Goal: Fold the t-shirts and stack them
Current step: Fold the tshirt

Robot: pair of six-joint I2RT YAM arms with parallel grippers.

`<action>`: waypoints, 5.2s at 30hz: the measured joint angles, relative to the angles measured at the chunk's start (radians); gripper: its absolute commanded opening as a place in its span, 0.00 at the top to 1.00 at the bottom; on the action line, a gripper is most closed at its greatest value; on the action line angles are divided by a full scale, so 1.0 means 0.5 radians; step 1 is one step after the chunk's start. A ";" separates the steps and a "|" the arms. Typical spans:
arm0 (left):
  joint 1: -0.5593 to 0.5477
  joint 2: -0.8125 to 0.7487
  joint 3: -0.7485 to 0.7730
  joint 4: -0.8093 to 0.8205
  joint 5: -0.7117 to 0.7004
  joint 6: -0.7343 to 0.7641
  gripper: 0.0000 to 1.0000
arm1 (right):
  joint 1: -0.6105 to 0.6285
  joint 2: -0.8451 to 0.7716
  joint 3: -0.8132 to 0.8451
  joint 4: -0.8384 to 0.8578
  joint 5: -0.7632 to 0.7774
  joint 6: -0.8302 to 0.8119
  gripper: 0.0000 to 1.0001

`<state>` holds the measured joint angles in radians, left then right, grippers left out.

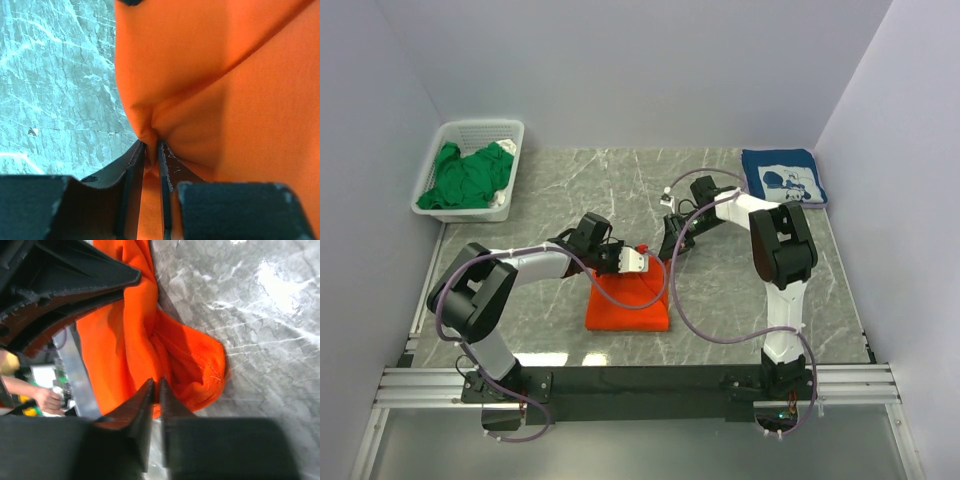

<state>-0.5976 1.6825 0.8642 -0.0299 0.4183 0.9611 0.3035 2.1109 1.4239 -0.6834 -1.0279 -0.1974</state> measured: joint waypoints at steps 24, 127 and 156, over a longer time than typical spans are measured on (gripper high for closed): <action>0.263 0.033 0.288 -0.288 0.126 -0.108 0.64 | -0.004 0.034 0.059 0.081 0.508 0.085 1.00; 0.748 0.002 0.210 0.320 1.051 -3.014 0.60 | 0.084 -0.598 -0.352 0.907 0.240 1.143 0.52; 0.539 -0.273 -0.130 0.188 1.296 -2.739 0.60 | 0.371 -0.719 -0.684 1.115 0.038 1.090 0.57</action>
<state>-0.3279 1.5459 0.7994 0.0639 1.0664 -0.4084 0.4889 1.7512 1.0821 -0.1261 -1.0088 0.3477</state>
